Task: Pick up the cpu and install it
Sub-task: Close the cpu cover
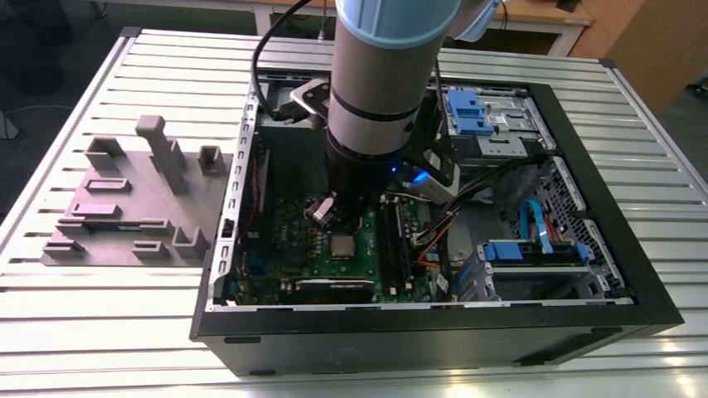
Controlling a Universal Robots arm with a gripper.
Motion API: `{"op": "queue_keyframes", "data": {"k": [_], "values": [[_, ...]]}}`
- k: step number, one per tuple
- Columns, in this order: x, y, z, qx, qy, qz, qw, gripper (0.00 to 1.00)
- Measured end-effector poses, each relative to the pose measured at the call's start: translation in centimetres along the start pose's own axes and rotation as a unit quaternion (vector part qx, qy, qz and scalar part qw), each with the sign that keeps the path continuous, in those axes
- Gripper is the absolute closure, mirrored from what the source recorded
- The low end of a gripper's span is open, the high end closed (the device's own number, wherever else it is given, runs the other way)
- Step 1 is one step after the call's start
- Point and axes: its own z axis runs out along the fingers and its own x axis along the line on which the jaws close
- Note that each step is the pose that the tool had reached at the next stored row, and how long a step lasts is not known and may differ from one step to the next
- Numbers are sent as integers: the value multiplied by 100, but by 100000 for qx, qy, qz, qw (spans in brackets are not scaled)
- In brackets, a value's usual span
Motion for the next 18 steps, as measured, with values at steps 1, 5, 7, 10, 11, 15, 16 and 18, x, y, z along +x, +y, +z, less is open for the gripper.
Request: {"op": "queue_keyframes", "data": {"k": [1,5,7,10,11,15,16,18], "values": [[0,0,0,-1,1,-2,100000,90],[-35,-33,-2,-76,-18,-12,100000,90],[-79,-74,-3,-160,-45,-27,100000,90],[-115,-108,-4,-783,-606,-285,99995,90],[-118,-111,-5,-1413,-1194,-466,99982,90],[-127,-118,2,-2748,-2381,-1726,99919,90],[-126,-119,7,-2757,-2322,-2545,99903,90],[-127,-119,16,-2780,-2207,-4290,99845,90]]}}
